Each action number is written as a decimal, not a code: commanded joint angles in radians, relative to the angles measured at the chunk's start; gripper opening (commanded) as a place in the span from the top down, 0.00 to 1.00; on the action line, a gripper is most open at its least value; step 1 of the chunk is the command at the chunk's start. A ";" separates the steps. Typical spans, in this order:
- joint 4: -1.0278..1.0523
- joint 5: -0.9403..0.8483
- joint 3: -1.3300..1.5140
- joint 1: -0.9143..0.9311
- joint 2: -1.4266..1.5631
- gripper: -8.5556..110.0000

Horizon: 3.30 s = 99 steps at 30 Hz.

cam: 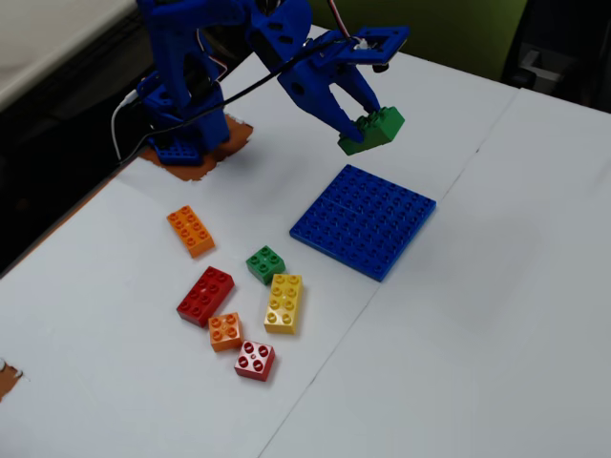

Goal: Pick up the 2x4 green block and go up the 8x8 blue block.

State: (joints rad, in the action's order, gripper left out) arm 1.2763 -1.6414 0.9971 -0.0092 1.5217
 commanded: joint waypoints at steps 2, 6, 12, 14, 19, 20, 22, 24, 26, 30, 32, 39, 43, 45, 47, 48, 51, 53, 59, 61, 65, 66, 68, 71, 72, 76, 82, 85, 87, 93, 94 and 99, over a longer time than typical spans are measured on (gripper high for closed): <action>0.261 -0.006 -0.337 0.026 -0.117 0.89; 0.342 0.003 -0.417 0.031 -0.170 0.89; 0.356 0.049 -0.417 0.025 -0.242 0.89; 0.347 0.071 -0.417 0.025 -0.270 0.89; 0.342 0.092 -0.420 0.020 -0.314 0.89; 0.342 0.097 -0.426 0.020 -0.324 0.89; 0.344 0.117 -0.437 0.017 -0.341 0.89; 0.344 0.130 -0.448 0.015 -0.357 0.89; 0.347 0.135 -0.457 0.012 -0.368 0.89; 0.345 0.138 -0.457 0.006 -0.373 0.89; 0.353 0.137 -0.457 0.005 -0.373 0.89; 0.371 0.120 -0.457 -0.002 -0.377 0.89; 0.367 0.118 -0.457 -0.005 -0.383 0.89; 0.367 0.118 -0.457 -0.005 -0.383 0.89; 0.367 0.118 -0.457 -0.005 -0.383 0.89; 0.367 0.115 -0.457 -0.006 -0.383 0.89; 0.368 0.089 -0.457 -0.009 -0.383 0.89; 0.368 0.080 -0.457 -0.012 -0.382 0.89; 0.371 0.067 -0.457 -0.015 -0.383 0.89; 0.371 0.067 -0.457 -0.015 -0.383 0.89; 0.371 0.067 -0.457 -0.015 -0.383 0.89; 0.371 0.067 -0.457 -0.015 -0.383 0.89; 0.370 0.067 -0.457 -0.015 -0.383 0.89; 0.367 0.069 -0.454 -0.015 -0.383 0.89; 0.367 0.069 -0.454 -0.014 -0.383 0.89; 0.367 0.067 -0.454 -0.011 -0.383 0.89; 0.371 0.067 -0.457 -0.009 -0.379 0.89; 0.371 0.067 -0.457 -0.009 -0.377 0.89; 0.371 0.067 -0.457 -0.009 -0.377 0.89; 0.373 0.067 -0.457 -0.014 -0.374 0.89; 0.373 0.067 -0.457 -0.015 -0.374 0.89; 0.368 0.071 -0.457 -0.021 -0.373 0.89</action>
State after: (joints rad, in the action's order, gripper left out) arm 1.6444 -1.5708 0.5906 -0.0123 1.1259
